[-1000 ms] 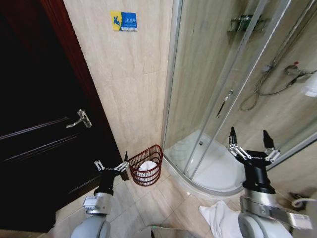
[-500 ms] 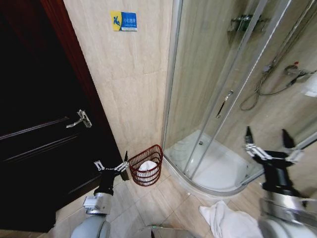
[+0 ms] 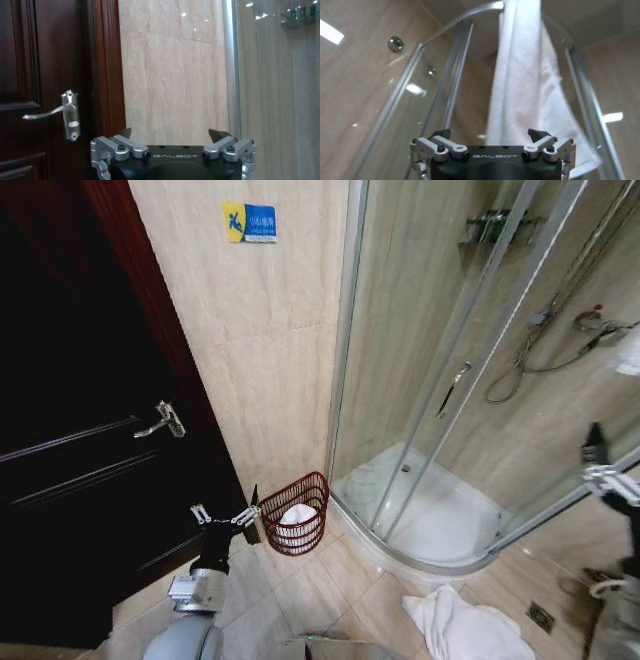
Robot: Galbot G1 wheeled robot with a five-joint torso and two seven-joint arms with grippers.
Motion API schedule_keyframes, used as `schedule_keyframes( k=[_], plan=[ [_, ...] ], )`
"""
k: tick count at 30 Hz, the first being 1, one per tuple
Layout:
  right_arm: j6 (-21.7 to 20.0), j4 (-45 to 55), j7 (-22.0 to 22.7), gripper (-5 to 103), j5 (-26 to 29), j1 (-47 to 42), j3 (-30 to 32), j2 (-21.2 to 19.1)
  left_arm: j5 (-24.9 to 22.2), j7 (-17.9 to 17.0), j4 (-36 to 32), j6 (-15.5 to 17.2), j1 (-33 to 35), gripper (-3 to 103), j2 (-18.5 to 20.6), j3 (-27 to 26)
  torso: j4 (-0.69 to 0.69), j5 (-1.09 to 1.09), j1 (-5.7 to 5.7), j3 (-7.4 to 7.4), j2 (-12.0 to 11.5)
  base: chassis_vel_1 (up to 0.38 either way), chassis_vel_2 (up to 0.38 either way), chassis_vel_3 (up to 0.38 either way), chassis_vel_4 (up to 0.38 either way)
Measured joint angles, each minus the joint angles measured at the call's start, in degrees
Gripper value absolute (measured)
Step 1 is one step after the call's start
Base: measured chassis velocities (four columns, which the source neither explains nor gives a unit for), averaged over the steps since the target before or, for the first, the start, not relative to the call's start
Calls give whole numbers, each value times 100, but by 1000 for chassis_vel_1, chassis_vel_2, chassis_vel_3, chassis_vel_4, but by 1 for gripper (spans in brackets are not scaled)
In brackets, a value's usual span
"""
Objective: Discard the used towel into the hamper.
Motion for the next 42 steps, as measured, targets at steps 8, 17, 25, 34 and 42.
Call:
schedule_keyframes(
  k=[8,17,25,34,42],
  plan=[
    [211,1,32,100,232,-51,484,-107,0,0,0,1,0,100,0,0,0,0,0,0,0,0,0,0,0],
    [71,0,30,100,282,30,410,-171,-1,0,1,1,0,100,1,0,0,-1,0,0,0,-18,-24,20,18],
    [9,-2,32,100,264,48,343,-240,-1,0,0,2,0,100,1,1,0,1,0,0,0,-130,-132,133,120],
    [8,-3,32,100,269,58,337,-247,-1,0,1,2,0,100,0,1,0,0,0,0,0,-117,-123,120,120],
    [17,-3,103,100,427,129,373,-415,-1,1,1,2,0,100,-1,1,-1,1,0,0,0,-52,-66,51,56]
  ],
)
